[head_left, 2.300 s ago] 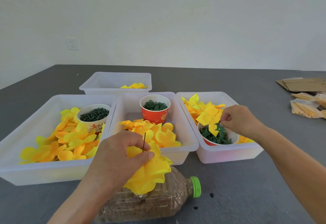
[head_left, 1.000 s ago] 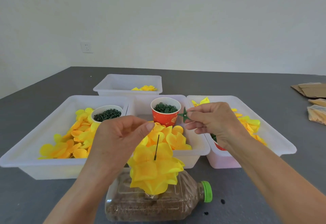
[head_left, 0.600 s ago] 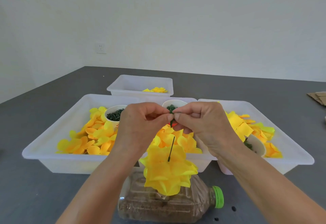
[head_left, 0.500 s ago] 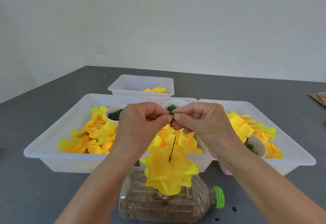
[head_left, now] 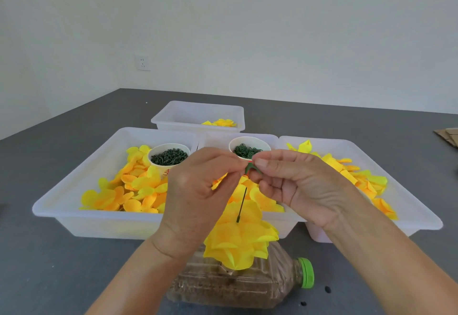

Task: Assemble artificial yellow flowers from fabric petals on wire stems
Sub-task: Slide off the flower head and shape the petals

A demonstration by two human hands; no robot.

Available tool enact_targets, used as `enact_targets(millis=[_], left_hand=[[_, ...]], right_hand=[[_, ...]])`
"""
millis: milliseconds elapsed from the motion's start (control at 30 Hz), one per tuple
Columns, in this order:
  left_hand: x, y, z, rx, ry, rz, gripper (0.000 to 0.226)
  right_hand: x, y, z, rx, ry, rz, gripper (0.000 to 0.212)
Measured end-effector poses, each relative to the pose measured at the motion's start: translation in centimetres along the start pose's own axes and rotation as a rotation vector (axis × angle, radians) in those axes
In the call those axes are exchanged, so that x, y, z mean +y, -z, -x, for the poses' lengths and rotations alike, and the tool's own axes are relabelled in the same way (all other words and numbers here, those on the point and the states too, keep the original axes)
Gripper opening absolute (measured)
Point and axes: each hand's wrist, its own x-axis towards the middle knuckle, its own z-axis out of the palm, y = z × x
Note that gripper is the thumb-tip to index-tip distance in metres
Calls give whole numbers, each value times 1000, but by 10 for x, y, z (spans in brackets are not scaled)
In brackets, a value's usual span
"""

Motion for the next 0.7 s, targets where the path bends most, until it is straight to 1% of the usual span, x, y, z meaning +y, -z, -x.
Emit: enact_targets(millis=[67,100,200,267,333,433,533,700], left_hand=[[1,1,2,-23,33,52,16],[3,2,3,-43,87,99,21],[7,6,8,-94,359,275,30],[9,8,10,-119,495,334,30],[10,10,10,-149,586,363,27],[15,11,10,-167,690,448,25],[19,12,9,-154,754,505,25],[23,11,7,-127,850,567,16]], right_hand=[[1,2,0,-10,-17,3,11],[2,2,0,-12,-22,13,12],[5,4,0,-3,-26,59,13],[6,4,1,-5,-19,87,12],[8,3,1,-9,-9,116,12],[10,2,1,-9,-9,145,11],[11,3,1,-2,-13,159,11],[13,3,2,-1,-23,196,11]])
